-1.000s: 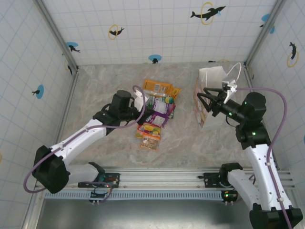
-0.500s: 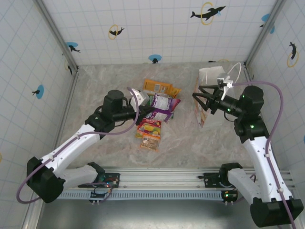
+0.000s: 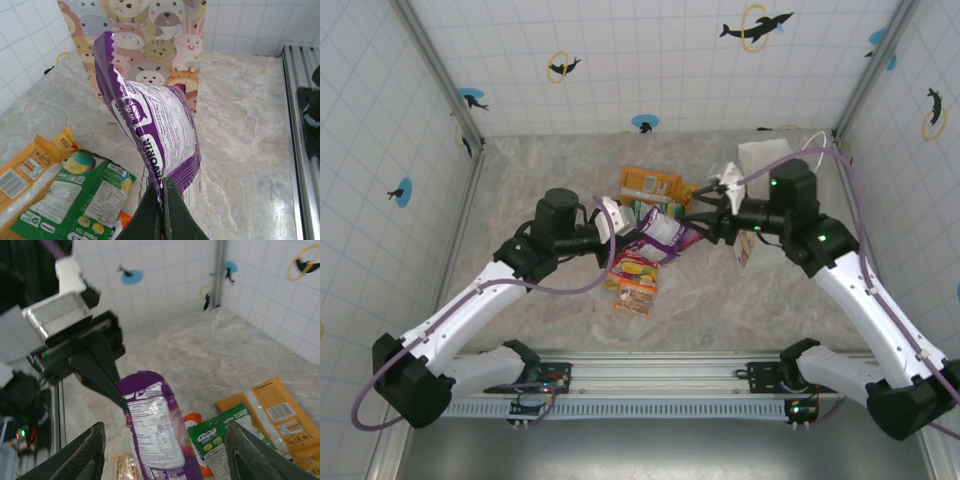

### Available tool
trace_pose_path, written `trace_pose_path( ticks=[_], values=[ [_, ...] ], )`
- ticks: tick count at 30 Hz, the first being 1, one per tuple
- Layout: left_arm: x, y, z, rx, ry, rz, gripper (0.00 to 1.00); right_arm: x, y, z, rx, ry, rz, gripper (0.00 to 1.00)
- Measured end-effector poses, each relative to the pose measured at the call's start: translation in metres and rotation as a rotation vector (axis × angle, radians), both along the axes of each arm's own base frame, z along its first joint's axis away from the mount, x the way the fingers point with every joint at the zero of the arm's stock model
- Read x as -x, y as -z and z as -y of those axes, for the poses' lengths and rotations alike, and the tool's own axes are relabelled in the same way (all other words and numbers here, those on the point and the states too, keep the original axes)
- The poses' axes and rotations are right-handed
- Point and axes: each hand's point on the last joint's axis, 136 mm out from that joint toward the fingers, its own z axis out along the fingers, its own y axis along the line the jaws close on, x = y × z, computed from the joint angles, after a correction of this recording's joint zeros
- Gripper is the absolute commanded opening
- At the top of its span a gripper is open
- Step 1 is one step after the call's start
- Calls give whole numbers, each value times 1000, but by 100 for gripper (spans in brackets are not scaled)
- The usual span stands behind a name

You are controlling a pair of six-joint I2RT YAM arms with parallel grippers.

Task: Place the snacks into the paper bag

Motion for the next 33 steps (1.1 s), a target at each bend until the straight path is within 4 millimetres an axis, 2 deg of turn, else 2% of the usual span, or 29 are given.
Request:
trace_pose_path(
  ticks=[3,7,11,18,23,33],
  values=[
    [5,2,-2,-29,28,37,0,10,19,-16,100,-64,23,68],
    [11,9,-5,-70,58,67,0,11,40,-25,195,-106,28,71],
    [16,9,-5,-100,92,94,0,7,52,-31,245,-119,27,71],
    [18,0,-3,-96,112,141,0,16,70,-42,285,-174,-5,71],
    [18,-2,-3,-96,112,156,0,19,77,-42,300,-186,-35,64],
    [18,-4,-3,-97,104,172,0,20,80,-39,313,-178,-55,39]
  ],
)
